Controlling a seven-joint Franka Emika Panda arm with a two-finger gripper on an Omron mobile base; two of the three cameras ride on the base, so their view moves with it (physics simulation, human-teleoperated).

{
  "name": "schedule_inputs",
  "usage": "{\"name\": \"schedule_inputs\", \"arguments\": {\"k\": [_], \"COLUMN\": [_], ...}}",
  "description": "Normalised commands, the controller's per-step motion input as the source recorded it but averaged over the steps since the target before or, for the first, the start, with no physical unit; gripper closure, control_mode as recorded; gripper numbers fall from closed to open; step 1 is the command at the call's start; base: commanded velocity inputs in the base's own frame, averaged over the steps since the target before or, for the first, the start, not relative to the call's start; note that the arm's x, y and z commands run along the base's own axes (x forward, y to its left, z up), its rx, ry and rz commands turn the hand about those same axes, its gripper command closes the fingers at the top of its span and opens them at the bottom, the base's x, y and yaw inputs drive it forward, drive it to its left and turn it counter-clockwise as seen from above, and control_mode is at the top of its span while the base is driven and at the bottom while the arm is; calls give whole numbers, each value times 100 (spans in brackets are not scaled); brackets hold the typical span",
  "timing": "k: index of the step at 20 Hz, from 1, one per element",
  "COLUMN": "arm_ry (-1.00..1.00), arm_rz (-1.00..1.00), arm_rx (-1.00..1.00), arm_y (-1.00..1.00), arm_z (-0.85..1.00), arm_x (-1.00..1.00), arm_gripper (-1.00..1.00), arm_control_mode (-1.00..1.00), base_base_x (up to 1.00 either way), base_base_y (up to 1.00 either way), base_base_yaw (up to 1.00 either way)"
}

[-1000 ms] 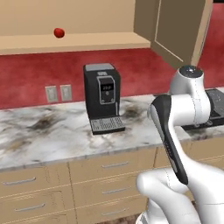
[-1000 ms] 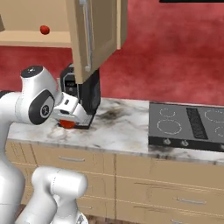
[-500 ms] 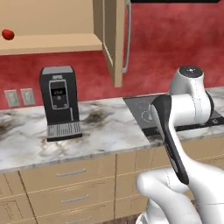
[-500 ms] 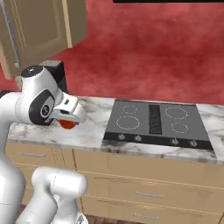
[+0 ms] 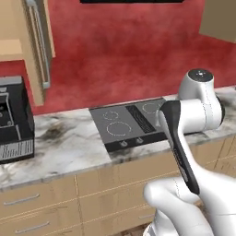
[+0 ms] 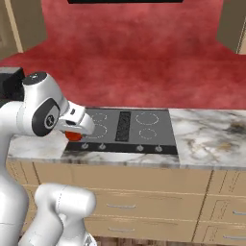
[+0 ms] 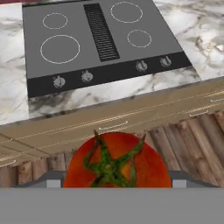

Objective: Pick the tomatos from the cabinet and place them in one bowl. Pick the sweet potato from the sink and place it in the other bowl.

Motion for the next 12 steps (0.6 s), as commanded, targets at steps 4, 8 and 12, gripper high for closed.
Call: {"name": "schedule_inputs", "arguments": {"k": [4,8,12], "arm_ry": [0,0,0], "arm_rz": [0,0,0], "arm_rx": [0,0,0], "arm_y": [0,0,0], "arm_z": [0,0,0], "arm_x": [0,0,0], "arm_gripper": [100,100,100], "arm_control_mode": [100,100,100], "base_base_x": [0,0,0], "base_base_y": [-27,-13,-14], "base_base_yaw": [-43,-47,-47]}}
